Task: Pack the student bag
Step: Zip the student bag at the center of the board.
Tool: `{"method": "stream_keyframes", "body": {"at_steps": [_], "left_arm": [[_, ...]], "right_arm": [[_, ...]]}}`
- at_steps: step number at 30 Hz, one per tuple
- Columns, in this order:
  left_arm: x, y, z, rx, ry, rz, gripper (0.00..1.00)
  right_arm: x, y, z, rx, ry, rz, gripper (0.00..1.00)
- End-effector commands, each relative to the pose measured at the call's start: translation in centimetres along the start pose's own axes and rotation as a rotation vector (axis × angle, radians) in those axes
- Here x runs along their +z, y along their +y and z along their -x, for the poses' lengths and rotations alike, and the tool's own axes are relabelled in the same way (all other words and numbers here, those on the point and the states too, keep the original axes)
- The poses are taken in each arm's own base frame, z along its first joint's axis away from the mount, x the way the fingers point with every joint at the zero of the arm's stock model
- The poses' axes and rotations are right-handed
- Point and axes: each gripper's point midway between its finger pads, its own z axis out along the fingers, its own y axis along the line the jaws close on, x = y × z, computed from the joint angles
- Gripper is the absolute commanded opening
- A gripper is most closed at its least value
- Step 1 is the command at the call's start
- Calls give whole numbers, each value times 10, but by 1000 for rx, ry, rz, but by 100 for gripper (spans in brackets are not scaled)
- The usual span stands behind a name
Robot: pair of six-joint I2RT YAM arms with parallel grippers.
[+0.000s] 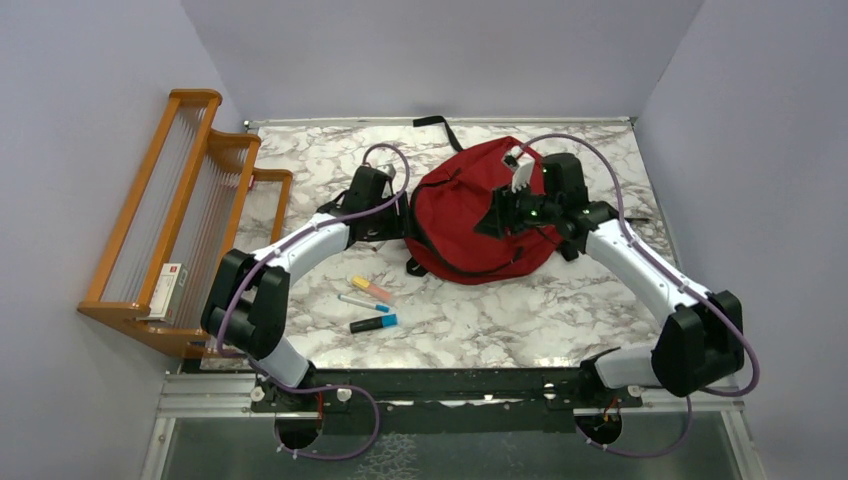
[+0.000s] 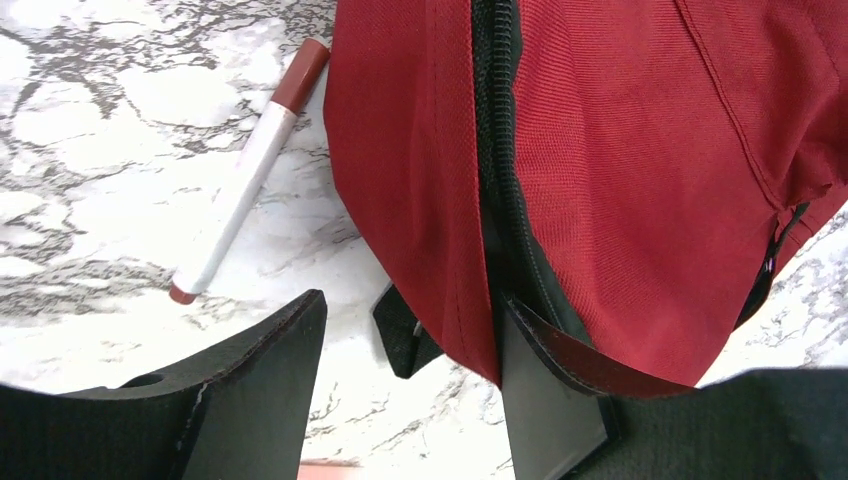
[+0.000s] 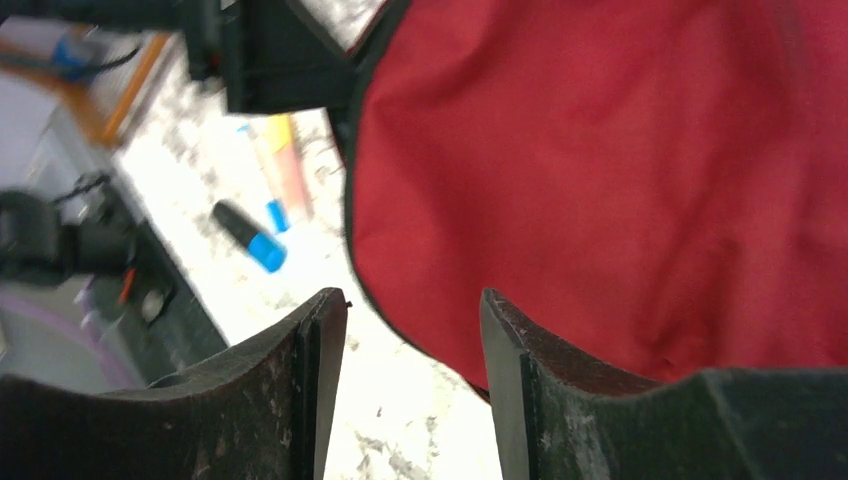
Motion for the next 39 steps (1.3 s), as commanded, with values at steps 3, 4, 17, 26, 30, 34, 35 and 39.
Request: {"method": "stream_keyframes", "body": {"at_steps": [3, 4, 17, 26, 30, 34, 35, 39], "left_arm": [[-34, 4, 19, 44, -114, 42, 64], [-40, 3, 25, 59, -138, 47, 65], [-66, -100, 63, 368, -270, -129, 79], [-5, -176, 26, 460, -161, -249, 76], [16, -199, 14, 486, -126, -278, 76], [35, -212, 6, 503, -95, -299, 75], [38, -214, 3, 505, -87, -303, 74], [46, -222, -6, 512, -62, -325, 69]], "right_arm": [[-40, -61, 5, 199, -178, -483, 60], [-46, -67, -2, 242, -199, -537, 61], [-74, -124, -92, 647, -200, -743, 65], [-86, -147, -92, 791, -317, -643, 62], [-86, -152, -90, 796, -335, -632, 60], [-89, -159, -90, 789, -341, -664, 57], [-91, -160, -90, 789, -345, -669, 57], [-91, -162, -96, 789, -322, -681, 54]]}}
